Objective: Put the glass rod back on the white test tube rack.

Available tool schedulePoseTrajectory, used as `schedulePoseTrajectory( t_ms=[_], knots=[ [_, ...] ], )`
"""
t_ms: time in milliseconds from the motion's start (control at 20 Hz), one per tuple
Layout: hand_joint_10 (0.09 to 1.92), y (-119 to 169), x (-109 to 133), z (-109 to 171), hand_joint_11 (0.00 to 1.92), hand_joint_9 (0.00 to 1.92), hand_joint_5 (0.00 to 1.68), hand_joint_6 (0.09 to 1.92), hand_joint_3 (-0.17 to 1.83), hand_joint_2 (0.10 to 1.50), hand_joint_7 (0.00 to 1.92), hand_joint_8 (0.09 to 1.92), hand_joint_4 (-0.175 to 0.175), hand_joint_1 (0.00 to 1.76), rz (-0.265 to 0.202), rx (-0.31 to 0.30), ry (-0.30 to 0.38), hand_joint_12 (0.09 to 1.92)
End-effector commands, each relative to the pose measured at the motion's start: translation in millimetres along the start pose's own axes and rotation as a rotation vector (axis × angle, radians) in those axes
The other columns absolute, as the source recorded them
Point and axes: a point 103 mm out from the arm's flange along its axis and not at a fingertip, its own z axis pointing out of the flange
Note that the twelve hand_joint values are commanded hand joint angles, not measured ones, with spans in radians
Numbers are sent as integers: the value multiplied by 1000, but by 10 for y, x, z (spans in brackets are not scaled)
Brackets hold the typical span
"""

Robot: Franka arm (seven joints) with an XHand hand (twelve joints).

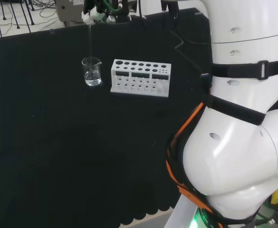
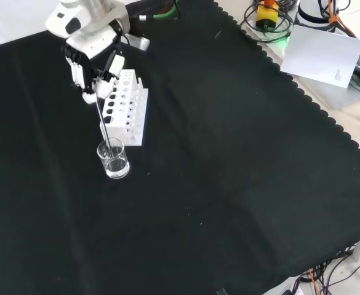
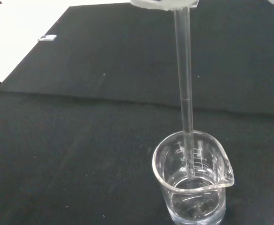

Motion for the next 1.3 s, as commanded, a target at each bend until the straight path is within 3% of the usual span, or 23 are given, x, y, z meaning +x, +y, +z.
schedulePoseTrajectory(
  t_ms=[50, 600, 1000, 1300],
  knots=[
    [531, -66, -27, -123, 1624, 1748, 1320, 92, -82, 1053, 1230, 904, -175, 1313, 8, -25, 13, 844],
    [532, -472, -46, -694, 1623, 1747, 1321, 90, -80, 1052, 1231, 904, -175, 1313, 25, -95, -4, 845],
    [533, -657, -137, -854, 1624, 1748, 1322, 89, -79, 1051, 1231, 902, -175, 1313, 59, -112, -19, 845],
    [534, -820, -465, -876, 1623, 1748, 1323, 87, -77, 1050, 1232, 902, -175, 1313, 107, -120, -12, 846]
  ],
)
